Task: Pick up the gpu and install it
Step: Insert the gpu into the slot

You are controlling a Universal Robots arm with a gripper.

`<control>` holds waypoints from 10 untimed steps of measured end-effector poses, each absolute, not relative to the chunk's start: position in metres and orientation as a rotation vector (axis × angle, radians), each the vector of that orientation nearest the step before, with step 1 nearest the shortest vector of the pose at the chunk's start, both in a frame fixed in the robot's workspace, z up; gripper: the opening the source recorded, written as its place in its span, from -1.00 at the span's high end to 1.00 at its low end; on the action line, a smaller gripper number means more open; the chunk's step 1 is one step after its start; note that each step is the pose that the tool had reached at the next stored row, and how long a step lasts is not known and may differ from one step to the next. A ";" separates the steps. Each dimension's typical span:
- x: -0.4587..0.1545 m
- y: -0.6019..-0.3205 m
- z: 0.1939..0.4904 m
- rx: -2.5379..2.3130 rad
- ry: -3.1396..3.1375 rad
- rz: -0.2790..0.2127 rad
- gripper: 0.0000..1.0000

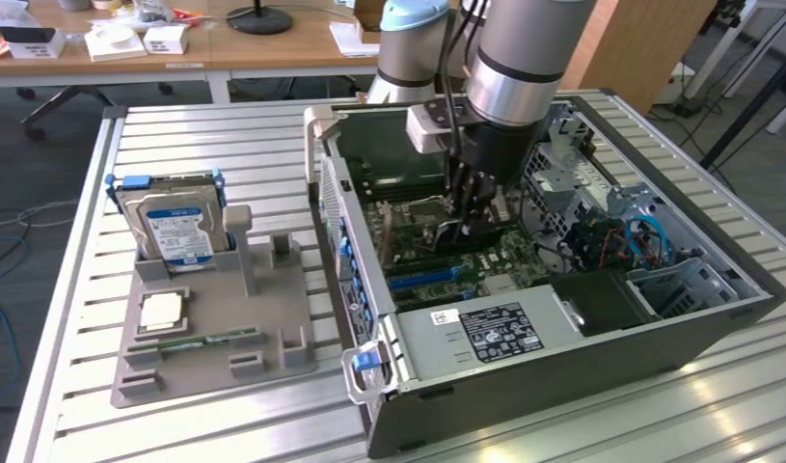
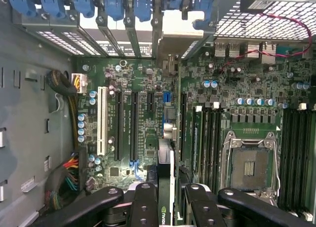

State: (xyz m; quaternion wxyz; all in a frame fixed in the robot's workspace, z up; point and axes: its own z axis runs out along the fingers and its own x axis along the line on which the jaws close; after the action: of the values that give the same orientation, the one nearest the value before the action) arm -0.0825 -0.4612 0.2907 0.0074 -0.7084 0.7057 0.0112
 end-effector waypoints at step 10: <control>-0.085 -0.461 0.285 -2.216 2.206 0.035 0.47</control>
State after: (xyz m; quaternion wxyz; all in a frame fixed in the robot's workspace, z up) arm -0.0853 -0.4613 0.2853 0.0073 -0.7085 0.7055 0.0112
